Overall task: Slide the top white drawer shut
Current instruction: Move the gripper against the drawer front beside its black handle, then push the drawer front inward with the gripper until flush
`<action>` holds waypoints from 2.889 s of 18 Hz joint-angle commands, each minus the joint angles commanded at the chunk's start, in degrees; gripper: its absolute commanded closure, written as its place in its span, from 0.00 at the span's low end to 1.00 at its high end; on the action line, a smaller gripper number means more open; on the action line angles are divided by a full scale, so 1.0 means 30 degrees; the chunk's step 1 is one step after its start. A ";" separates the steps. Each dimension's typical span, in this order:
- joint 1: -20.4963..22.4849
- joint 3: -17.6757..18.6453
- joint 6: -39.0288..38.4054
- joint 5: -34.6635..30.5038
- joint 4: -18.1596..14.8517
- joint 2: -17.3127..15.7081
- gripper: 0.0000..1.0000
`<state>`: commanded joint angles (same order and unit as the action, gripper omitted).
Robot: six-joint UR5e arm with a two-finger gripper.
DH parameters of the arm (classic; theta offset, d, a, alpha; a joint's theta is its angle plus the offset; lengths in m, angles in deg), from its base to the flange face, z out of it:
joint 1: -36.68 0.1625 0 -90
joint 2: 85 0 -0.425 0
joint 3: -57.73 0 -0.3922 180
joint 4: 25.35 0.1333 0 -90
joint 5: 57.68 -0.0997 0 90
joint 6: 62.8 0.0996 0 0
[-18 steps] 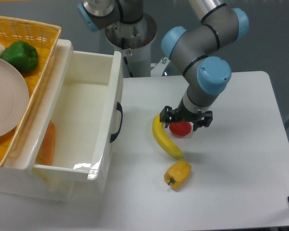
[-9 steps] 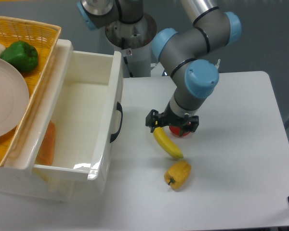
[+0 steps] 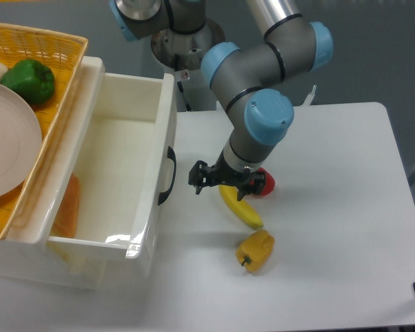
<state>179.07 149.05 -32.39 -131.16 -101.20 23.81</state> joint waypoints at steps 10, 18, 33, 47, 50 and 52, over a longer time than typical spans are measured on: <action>-0.0088 -0.0029 0.0000 -0.0146 0.0059 0.0088 0.00; -0.0146 0.0000 0.0000 -0.0291 0.0146 0.0263 0.00; -0.0380 0.0235 0.0000 -0.0468 0.0146 0.0410 0.00; -0.0878 0.0234 0.0000 -0.0497 0.0088 0.0322 0.00; -0.0908 0.0234 -0.0029 -0.0468 0.0059 0.0235 0.00; -0.1171 0.0205 -0.0058 -0.0497 0.0029 0.0176 0.00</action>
<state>175.55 149.67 -32.56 -132.65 -101.11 24.33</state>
